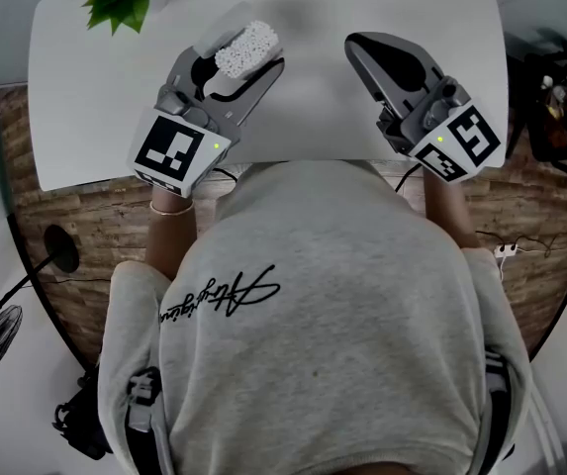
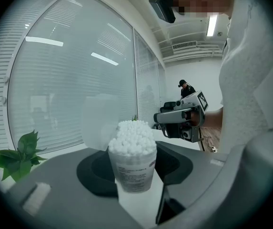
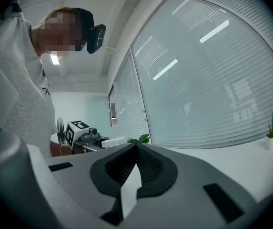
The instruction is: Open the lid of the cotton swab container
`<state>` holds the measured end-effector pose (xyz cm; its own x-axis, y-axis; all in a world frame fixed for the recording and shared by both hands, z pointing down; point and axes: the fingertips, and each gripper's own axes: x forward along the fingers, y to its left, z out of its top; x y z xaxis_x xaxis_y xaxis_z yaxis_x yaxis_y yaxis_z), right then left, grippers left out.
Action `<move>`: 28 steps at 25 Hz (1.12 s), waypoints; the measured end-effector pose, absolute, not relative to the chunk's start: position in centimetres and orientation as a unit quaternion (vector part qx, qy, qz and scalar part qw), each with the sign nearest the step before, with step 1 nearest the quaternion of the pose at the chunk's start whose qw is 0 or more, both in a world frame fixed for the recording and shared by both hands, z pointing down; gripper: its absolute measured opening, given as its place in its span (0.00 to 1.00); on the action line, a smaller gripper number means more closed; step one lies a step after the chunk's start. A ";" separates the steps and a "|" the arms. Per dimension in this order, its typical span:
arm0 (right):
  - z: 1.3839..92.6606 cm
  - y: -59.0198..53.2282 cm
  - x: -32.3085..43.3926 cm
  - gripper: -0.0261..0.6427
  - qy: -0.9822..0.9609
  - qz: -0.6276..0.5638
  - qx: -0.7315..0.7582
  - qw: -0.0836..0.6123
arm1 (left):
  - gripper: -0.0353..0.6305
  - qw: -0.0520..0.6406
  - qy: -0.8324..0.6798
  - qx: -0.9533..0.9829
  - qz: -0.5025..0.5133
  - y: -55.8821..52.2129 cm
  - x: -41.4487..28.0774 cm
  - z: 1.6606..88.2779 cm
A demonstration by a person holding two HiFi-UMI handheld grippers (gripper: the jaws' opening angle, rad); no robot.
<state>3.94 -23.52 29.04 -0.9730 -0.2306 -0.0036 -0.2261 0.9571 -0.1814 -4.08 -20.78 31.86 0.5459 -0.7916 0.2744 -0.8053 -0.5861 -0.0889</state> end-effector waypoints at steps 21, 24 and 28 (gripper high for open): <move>29.2 -24.2 4.1 0.04 0.987 -0.086 -0.138 0.013 | 0.36 0.024 -0.449 0.881 0.147 -20.8 -4.1 32.0; 29.2 -24.3 4.1 0.04 0.986 -0.086 -0.140 0.015 | 0.36 0.024 -0.448 0.881 0.149 -20.9 -4.0 32.2; 29.1 -24.6 4.3 0.04 0.985 -0.083 -0.148 0.017 | 0.36 0.024 -0.449 0.881 0.148 -21.0 -4.1 32.0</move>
